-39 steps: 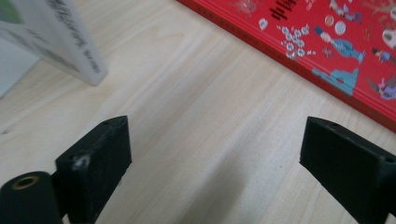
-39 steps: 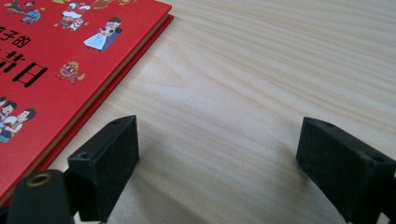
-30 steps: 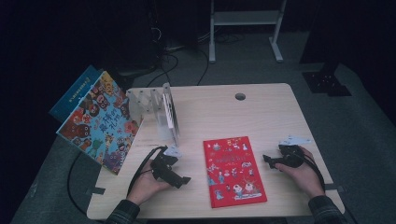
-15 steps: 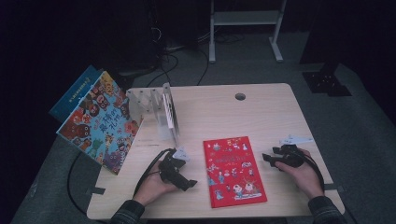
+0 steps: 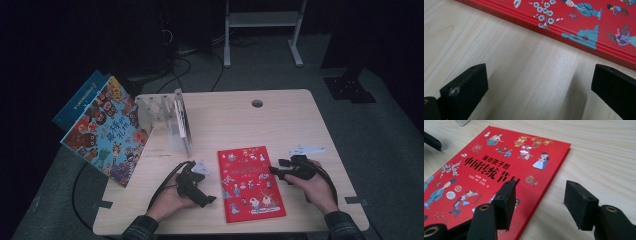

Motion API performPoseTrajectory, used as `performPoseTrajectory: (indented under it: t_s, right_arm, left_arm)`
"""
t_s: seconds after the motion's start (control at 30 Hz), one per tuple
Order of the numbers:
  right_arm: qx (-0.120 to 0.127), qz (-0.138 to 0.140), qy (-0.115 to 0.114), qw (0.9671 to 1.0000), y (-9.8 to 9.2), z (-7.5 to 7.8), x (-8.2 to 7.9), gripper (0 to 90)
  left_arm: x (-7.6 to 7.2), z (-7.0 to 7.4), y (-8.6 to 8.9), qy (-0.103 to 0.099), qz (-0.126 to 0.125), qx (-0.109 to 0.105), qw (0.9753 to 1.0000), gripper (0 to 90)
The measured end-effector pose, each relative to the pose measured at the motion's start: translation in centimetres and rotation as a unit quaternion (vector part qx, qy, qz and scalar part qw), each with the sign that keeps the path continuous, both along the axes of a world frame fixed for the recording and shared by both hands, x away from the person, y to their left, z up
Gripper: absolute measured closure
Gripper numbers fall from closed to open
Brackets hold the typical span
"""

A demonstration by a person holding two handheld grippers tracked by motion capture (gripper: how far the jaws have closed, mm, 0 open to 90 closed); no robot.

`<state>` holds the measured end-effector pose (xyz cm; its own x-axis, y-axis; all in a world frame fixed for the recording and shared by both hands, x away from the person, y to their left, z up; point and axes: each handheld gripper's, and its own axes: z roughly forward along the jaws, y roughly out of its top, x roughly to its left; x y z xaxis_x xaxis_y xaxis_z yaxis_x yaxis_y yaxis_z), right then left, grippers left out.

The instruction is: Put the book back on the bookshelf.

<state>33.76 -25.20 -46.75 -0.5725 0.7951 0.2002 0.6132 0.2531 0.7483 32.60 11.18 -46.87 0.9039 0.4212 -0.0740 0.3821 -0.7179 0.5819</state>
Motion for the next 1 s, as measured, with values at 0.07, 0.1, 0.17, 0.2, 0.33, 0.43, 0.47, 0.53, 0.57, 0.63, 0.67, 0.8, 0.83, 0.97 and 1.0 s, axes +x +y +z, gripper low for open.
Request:
performPoseTrajectory:
  t_s: [0.07, 0.1, 0.17, 0.2, 0.33, 0.43, 0.47, 0.53, 0.57, 0.63, 0.67, 0.8, 0.83, 0.97, 1.0]
  right_arm:
    - [-0.001, 0.004, 0.005, 1.0, 0.4, -0.1, 0.1, 41.0]
    - [-0.004, 0.007, 0.004, 1.0, 0.6, -0.2, 0.1, 40.8]
    - [-0.006, 0.011, 0.007, 0.9999, 0.9, -0.3, 0.2, 40.2]
    - [-0.006, 0.011, 0.01, 0.9999, 1.0, -0.4, 0.2, 40.0]
    - [-0.002, 0.014, 0.019, 0.9997, 1.2, -0.7, 0.6, 39.4]
    - [-0.002, 0.018, 0.023, 0.9996, 1.5, -0.9, 0.8, 39.5]
    - [-0.003, 0.021, 0.026, 0.9994, 1.7, -1.0, 0.8, 39.7]
    - [-0.002, 0.025, 0.027, 0.9993, 1.9, -1.1, 0.9, 38.8]
    - [-0.004, 0.025, 0.025, 0.9994, 2.0, -1.1, 0.9, 38.8]
    - [-0.004, 0.024, 0.025, 0.9994, 2.0, -1.1, 0.9, 39.0]
    - [-0.005, 0.025, 0.025, 0.9994, 2.0, -1.1, 0.9, 38.9]
    - [-0.006, 0.031, 0.021, 0.9993, 2.4, -1.1, 0.8, 39.4]
    - [-0.006, 0.034, 0.018, 0.9992, 2.5, -1.1, 0.9, 39.4]
    - [-0.001, 0.045, 0.019, 0.9988, 3.6, -1.2, 1.1, 39.5]
    - [-0.003, 0.049, 0.019, 0.9986, 3.7, -1.2, 1.1, 39.8]
  left_arm:
    - [-0.1, 0.0, -0.2, 0.0, -0.002, -0.002, 1.0, 0.1]
    - [-0.1, 0.0, -0.2, 0.0, -0.002, -0.002, 1.0, 0.0]
    - [-0.1, -0.1, -0.3, -0.001, -0.004, -0.003, 1.0, 0.1]
    - [-0.1, -0.1, -0.4, 0.0, -0.004, -0.005, 1.0, 0.0]
    - [-0.3, -0.1, -0.9, -0.002, -0.013, -0.004, 0.9999, 0.0]
    - [-0.4, -0.1, -1.2, -0.005, -0.019, -0.002, 0.9998, 0.0]
    - [-0.5, -0.1, -1.3, -0.007, -0.019, -0.001, 0.9998, 0.0]
    - [-0.5, -0.1, -1.3, -0.007, -0.021, -0.002, 0.9998, 0.0]
    - [-0.5, -0.1, -1.4, -0.007, -0.021, -0.002, 0.9998, 0.0]
    - [-0.5, -0.1, -1.4, -0.007, -0.022, -0.002, 0.9997, 0.1]
    - [-0.5, -0.2, -1.4, -0.007, -0.021, -0.002, 0.9997, 0.0]
    - [-0.5, -0.1, -1.5, -0.01, -0.025, 0.001, 0.9996, 0.0]
    - [-0.5, -0.1, -1.5, -0.01, -0.026, 0.002, 0.9996, 0.0]
    - [-0.6, -0.2, -1.6, -0.011, -0.025, 0.0, 0.9996, 0.1]
    - [-0.6, -0.2, -1.6, -0.012, -0.025, 0.001, 0.9996, 0.0]
